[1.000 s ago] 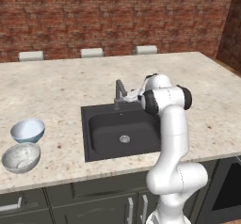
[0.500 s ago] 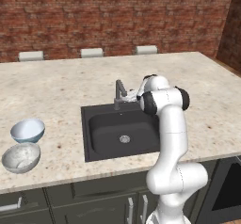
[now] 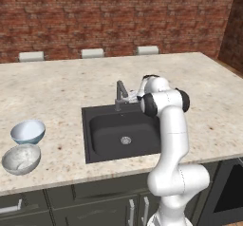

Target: Rinse each bowl for a few seconds and place them down in the sink or on the counter.

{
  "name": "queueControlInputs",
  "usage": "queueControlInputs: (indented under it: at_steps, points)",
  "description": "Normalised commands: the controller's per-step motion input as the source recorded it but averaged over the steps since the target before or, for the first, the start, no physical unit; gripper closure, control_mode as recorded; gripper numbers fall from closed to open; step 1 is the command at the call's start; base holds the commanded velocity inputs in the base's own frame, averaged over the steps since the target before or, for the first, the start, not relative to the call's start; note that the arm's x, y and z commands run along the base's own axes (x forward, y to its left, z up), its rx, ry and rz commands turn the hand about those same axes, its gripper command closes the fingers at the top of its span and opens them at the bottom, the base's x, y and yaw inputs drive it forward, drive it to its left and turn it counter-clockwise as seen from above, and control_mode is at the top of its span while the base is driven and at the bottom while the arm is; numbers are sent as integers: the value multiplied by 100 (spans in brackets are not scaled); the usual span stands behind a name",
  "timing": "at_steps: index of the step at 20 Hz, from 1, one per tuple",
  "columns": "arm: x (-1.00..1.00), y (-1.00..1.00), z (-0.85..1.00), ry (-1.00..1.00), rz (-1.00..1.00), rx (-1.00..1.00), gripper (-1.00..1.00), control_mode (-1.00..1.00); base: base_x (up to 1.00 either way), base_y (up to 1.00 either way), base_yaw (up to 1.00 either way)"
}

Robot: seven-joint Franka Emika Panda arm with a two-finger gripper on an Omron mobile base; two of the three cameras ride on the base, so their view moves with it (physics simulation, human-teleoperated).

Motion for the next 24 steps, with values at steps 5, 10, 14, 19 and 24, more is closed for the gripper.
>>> queueControlInputs:
  at_steps: [5,10,14,19,24]
  points:
    - [11,-7,-22,6,1,1,100,-100,0,0,0]
    - [1,-16,-22,5,1,2,100,-100,0,0,0]
    - [-1,-34,-31,8,0,0,100,-100,0,0,0]
    - [-9,-42,-38,11,0,0,100,-100,0,0,0]
    - [-9,-41,-42,16,0,0,100,-100,0,0,0]
